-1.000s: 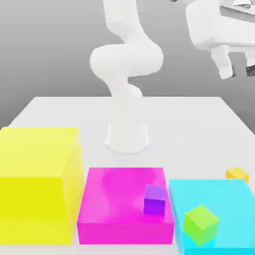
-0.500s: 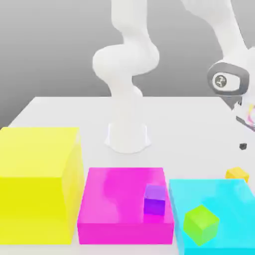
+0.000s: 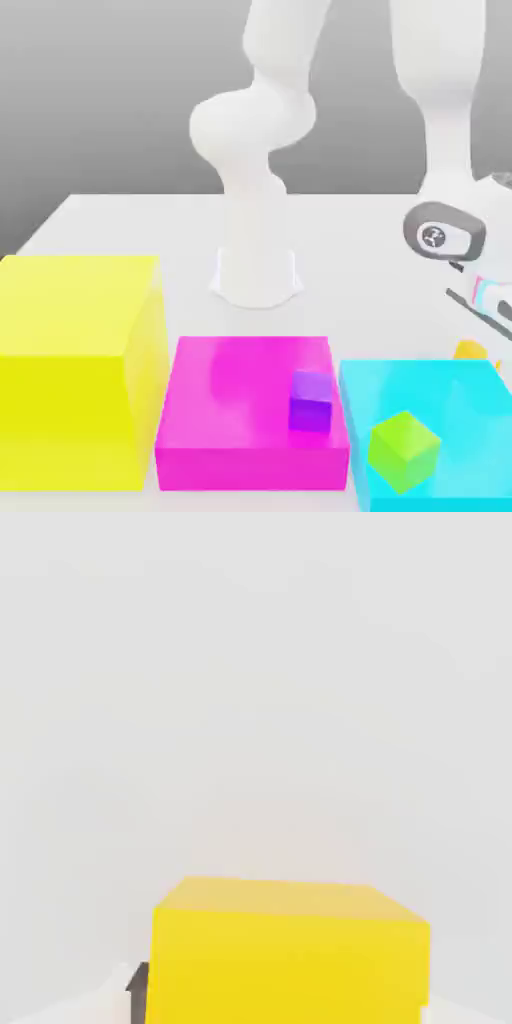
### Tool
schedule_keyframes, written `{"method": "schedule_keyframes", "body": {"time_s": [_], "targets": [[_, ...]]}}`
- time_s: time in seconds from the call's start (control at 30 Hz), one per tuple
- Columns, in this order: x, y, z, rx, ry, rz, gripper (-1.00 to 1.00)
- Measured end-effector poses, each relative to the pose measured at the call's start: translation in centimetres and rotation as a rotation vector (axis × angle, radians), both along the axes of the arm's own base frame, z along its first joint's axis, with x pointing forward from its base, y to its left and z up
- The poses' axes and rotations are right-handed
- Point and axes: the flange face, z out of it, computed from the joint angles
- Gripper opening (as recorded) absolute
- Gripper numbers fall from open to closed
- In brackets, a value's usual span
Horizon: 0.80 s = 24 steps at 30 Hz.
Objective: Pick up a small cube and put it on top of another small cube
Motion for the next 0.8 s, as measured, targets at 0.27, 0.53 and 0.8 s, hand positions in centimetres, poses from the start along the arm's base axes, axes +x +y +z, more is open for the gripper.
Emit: {"method": "schedule_keyframes", "body": {"time_s": [0.27, 0.53, 0.8], "targets": [[8.8, -7.5, 8.7, -0.006, -0.013, -0.186, -1.0], [17.3, -26.0, 16.2, 0.0, 0.0, -0.494, -1.0], [17.6, -27.8, 11.3, 0.003, 0.004, -0.522, 1.0]]}}
